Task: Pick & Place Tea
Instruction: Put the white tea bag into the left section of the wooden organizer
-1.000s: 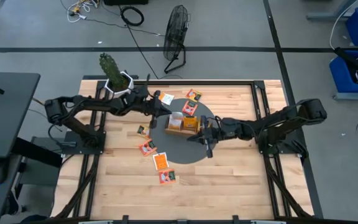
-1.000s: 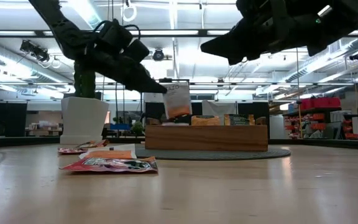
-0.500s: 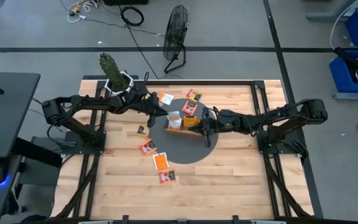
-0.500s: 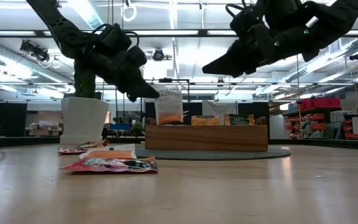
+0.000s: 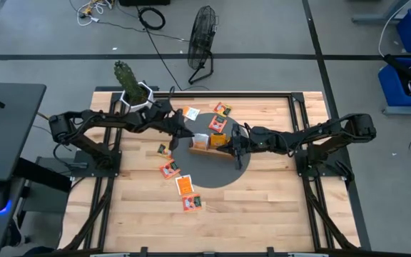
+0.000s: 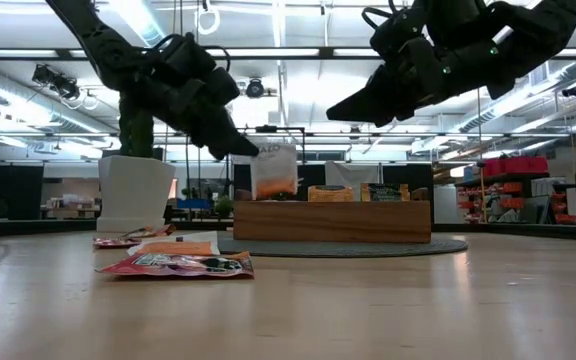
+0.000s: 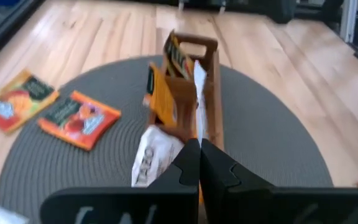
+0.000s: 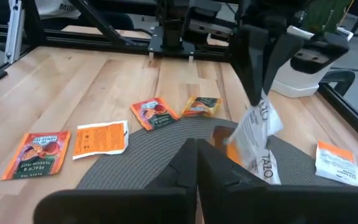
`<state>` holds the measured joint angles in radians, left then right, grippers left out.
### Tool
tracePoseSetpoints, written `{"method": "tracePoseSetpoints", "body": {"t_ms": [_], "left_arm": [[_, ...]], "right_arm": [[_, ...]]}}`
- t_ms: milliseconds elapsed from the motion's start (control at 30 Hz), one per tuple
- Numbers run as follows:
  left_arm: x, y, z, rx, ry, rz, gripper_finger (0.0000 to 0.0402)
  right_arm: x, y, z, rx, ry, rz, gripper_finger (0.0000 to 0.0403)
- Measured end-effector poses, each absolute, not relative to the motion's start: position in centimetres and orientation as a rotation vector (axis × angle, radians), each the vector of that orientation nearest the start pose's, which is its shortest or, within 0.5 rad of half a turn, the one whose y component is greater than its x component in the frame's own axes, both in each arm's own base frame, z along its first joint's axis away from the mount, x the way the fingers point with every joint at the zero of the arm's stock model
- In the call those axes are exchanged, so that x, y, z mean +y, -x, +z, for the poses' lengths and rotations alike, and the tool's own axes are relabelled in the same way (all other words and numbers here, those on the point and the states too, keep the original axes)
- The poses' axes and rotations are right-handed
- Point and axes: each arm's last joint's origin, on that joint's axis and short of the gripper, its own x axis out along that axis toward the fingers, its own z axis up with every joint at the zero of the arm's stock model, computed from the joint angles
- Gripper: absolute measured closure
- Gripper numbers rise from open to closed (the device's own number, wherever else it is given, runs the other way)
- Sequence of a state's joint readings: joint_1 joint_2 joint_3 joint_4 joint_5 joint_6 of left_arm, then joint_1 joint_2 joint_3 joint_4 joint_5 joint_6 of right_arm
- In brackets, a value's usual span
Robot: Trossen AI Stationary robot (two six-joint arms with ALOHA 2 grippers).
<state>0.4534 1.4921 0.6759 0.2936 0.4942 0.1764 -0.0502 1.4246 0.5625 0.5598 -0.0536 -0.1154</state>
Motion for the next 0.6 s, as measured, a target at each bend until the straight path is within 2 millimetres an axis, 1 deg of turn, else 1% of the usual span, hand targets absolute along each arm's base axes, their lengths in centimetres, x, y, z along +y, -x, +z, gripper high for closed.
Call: {"method": "tracePoseSetpoints", "body": {"t_ms": [67,200,300,467,600], "left_arm": [[11.5,-27.1,18.6,0.445,0.054,-0.085,0.04],[11.2,-27.0,18.2,0.482,0.052,-0.093,0.04],[11.3,-26.9,18.1,0.507,0.043,-0.053,0.04],[11.1,-27.0,18.2,0.496,-0.02,-0.069,0.04],[10.9,-27.4,17.4,0.512,-0.023,-0.082,0.04]], "right_arm": [[-1.2,-27.9,18.9,0.301,0.096,0.02,0.0396],[-1.2,-27.9,18.9,0.301,0.086,0.02,0.0396],[-1.2,-27.9,18.9,0.301,0.074,0.019,0.0396],[-1.2,-27.9,18.9,0.301,0.071,0.034,0.0396],[-1.2,-27.9,18.9,0.301,0.068,0.035,0.0396]]}}
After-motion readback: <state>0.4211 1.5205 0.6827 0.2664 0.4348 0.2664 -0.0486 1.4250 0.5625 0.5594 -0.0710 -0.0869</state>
